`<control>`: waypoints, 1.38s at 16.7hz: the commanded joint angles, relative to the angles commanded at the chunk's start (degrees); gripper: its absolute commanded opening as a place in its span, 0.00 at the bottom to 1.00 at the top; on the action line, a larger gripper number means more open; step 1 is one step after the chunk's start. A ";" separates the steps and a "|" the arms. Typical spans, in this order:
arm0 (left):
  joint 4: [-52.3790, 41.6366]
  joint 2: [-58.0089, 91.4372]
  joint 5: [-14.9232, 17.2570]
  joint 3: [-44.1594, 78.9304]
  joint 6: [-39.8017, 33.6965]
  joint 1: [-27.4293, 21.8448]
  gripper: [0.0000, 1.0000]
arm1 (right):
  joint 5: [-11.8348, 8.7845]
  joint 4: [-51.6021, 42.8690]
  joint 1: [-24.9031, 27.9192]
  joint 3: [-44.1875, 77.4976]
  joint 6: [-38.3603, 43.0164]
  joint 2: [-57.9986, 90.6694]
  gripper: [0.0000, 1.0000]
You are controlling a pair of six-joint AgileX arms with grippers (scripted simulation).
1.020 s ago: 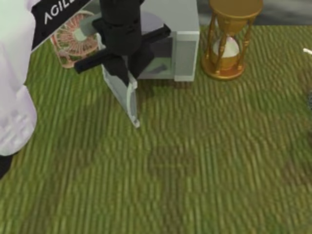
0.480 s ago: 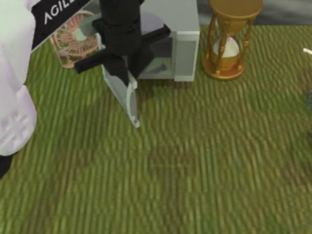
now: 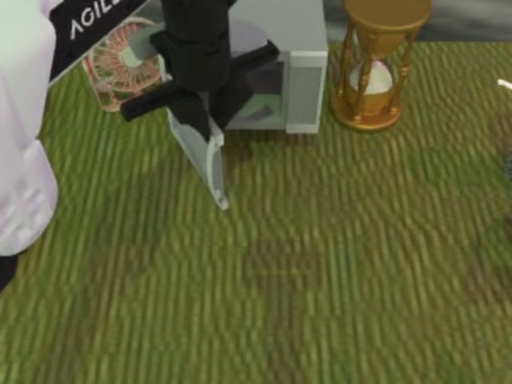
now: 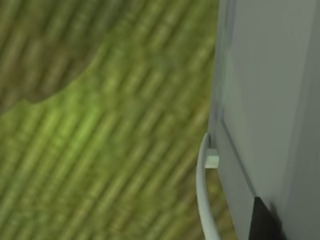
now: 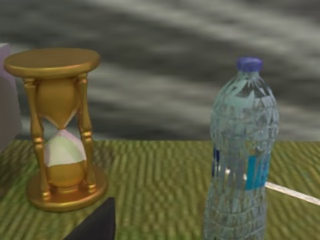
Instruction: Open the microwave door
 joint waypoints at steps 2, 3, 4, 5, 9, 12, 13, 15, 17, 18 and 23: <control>1.04 -1.47 -0.04 -2.56 0.67 0.56 0.00 | 0.00 0.00 0.00 0.00 0.00 0.00 1.00; 1.67 -2.36 -0.06 -4.11 1.07 0.90 0.00 | 0.00 0.00 0.00 0.00 0.00 0.00 1.00; 2.30 -3.24 -0.08 -5.65 1.46 1.25 0.00 | 0.00 0.00 0.00 0.00 0.00 0.00 1.00; 2.87 -4.04 -0.09 -7.08 1.81 1.58 0.00 | 0.00 0.00 0.00 0.00 0.00 0.00 1.00; 3.69 -5.20 -0.12 -9.27 2.34 2.09 0.00 | 0.00 0.00 0.00 0.00 0.00 0.00 1.00; 3.69 -5.20 -0.12 -9.27 2.34 2.09 0.00 | 0.00 0.00 0.00 0.00 0.00 0.00 1.00; 3.69 -5.20 -0.12 -9.27 2.34 2.09 0.00 | 0.00 0.00 0.00 0.00 0.00 0.00 1.00; 3.69 -5.20 -0.12 -9.27 2.34 2.09 0.00 | 0.00 0.00 0.00 0.00 0.00 0.00 1.00; 3.69 -5.20 -0.12 -9.27 2.34 2.09 0.00 | 0.00 0.00 0.00 0.00 0.00 0.00 1.00; 3.69 -5.20 -0.12 -9.27 2.34 2.09 0.00 | 0.00 0.00 0.00 0.00 0.00 0.00 1.00; 3.69 -5.20 -0.12 -9.27 2.34 2.09 0.00 | 0.00 0.00 0.00 0.00 0.00 0.00 1.00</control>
